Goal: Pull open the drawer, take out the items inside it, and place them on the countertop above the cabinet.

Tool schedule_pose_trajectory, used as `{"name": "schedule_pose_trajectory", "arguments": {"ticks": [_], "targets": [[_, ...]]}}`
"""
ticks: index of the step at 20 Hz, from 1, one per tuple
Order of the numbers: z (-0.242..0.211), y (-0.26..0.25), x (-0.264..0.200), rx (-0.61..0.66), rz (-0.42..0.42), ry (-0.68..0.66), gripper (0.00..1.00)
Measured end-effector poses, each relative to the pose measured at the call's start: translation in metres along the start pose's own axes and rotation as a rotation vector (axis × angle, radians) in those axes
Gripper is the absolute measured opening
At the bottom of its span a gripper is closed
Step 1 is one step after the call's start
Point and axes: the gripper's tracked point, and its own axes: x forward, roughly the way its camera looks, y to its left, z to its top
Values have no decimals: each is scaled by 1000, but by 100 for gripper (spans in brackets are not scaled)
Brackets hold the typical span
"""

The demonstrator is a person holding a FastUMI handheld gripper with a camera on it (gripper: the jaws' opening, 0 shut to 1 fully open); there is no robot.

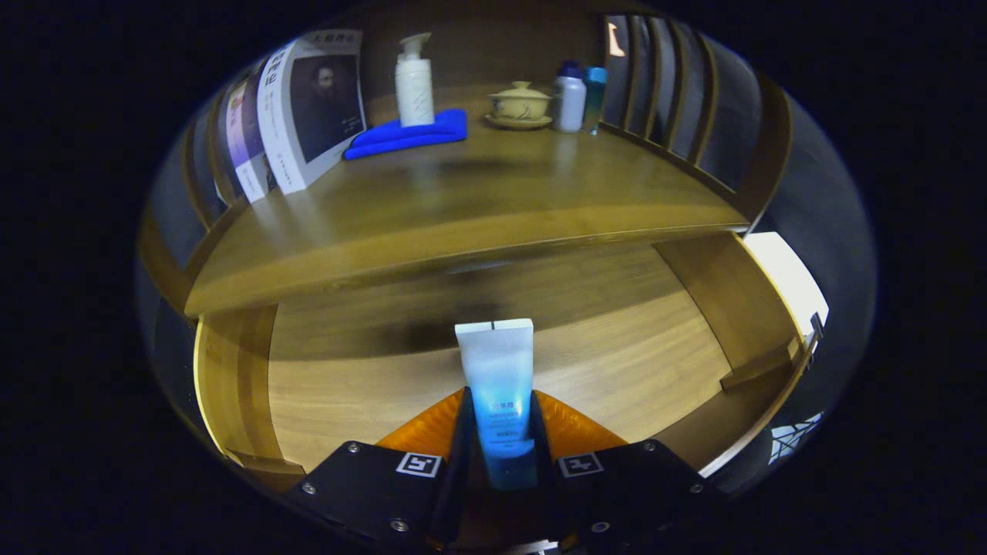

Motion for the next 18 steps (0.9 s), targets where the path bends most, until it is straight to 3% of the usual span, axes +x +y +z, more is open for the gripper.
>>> {"name": "schedule_pose_trajectory", "arguments": {"ticks": [8,14,18], "targets": [[26,-38,-32,139,-28,-84,41],[67,-49,-58,137,-29,-186,40],[90,-34,-56,72,-2,-224,41]]}}
